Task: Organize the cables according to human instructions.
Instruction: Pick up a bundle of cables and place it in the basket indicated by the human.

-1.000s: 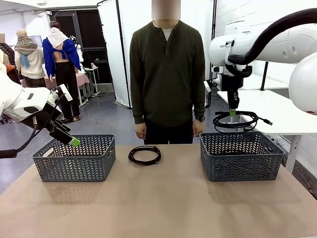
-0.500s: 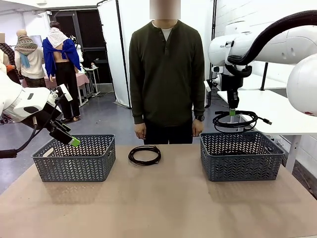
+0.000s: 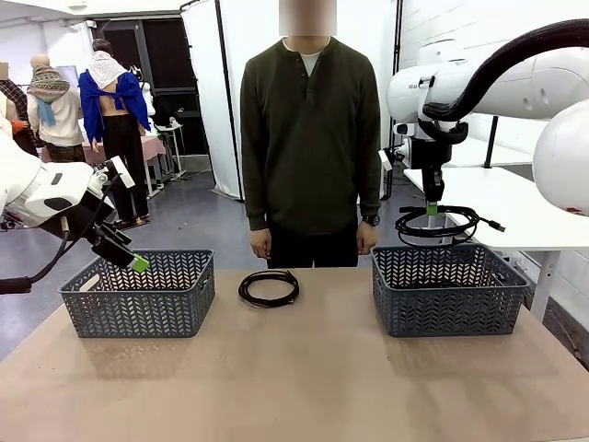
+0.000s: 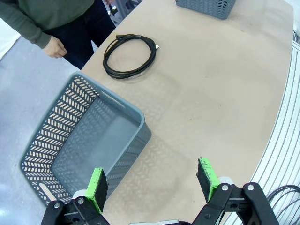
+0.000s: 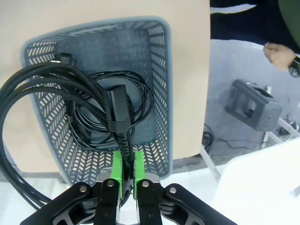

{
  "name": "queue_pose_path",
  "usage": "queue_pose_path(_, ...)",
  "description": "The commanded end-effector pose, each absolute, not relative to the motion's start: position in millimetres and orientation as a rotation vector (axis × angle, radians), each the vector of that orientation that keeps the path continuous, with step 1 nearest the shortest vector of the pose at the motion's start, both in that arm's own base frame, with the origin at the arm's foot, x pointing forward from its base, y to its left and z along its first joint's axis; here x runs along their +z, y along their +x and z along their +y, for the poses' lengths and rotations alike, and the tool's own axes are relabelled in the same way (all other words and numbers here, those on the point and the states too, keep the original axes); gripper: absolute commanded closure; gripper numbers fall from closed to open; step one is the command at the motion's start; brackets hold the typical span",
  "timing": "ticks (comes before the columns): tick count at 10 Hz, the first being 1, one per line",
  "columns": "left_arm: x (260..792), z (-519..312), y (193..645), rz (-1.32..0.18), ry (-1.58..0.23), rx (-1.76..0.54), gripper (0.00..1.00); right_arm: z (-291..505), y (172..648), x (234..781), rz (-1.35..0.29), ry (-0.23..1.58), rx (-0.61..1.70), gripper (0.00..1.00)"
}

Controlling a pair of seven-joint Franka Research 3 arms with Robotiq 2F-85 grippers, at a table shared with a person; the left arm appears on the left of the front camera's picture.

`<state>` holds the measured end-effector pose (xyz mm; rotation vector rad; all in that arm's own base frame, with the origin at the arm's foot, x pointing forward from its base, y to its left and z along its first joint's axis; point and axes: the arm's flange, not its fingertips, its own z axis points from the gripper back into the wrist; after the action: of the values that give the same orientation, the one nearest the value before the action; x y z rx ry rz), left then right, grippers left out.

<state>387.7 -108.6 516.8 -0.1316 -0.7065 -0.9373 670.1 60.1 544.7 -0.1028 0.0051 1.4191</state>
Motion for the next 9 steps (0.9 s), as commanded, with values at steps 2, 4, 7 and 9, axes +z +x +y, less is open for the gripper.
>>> queue_pose_path(2,515,-106,389,-0.71,-0.144,-0.945,0.0,60,672,534,-0.021,-0.097,1.45,1.0)
queue_pose_path(4,515,-106,389,-0.71,-0.144,-0.945,0.0,57,672,515,-0.05,-0.071,1.497,1.0)
queue_pose_path(7,515,-106,389,-0.71,-0.144,-0.945,0.0,38,672,498,-0.077,-0.048,1.572,1.0)
queue_pose_path(9,515,-106,389,-0.71,-0.144,-0.945,0.0,29,676,489,-0.068,-0.02,1.622,1.0)
